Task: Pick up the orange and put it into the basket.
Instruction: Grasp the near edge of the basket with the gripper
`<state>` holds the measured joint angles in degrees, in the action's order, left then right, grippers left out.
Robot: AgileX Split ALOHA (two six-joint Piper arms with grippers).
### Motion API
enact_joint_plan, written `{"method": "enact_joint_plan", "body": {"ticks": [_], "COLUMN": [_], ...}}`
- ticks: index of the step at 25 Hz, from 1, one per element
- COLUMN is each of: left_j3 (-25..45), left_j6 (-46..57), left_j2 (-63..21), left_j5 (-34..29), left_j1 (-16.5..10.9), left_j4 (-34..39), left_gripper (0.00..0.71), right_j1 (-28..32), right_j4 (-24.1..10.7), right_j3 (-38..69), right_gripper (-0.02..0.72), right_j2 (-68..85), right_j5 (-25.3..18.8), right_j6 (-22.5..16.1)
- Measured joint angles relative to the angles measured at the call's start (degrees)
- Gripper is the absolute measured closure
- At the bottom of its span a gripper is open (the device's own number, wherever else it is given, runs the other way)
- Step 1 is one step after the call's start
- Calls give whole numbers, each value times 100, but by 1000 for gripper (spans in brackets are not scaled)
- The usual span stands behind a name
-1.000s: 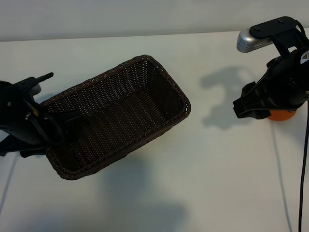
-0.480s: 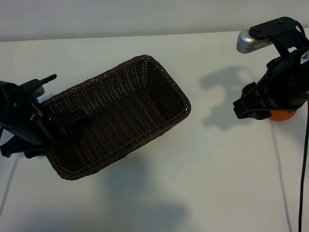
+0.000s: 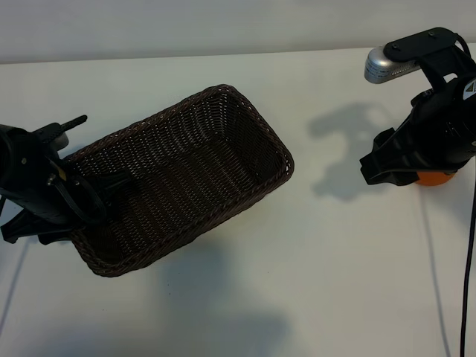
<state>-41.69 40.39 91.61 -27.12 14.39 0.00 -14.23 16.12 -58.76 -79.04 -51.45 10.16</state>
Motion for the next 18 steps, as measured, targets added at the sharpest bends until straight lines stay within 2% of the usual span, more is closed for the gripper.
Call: {"method": "enact_joint_plan", "body": {"ticks": [13,18], "left_j3": [0,0], "left_j6": [4,29], "left_j2": [0,0], "left_j5": [-156,-156], "left_j1": [0,0], "left_j4": [0,0], "left_gripper": [139,188], "right_j1": [0,0], "right_j4": [0,0], "right_j3": [0,0], "right_gripper": [177,177], "right_j2": [0,0], "right_j5": [-93,-93], "right_j6": [0,12]}}
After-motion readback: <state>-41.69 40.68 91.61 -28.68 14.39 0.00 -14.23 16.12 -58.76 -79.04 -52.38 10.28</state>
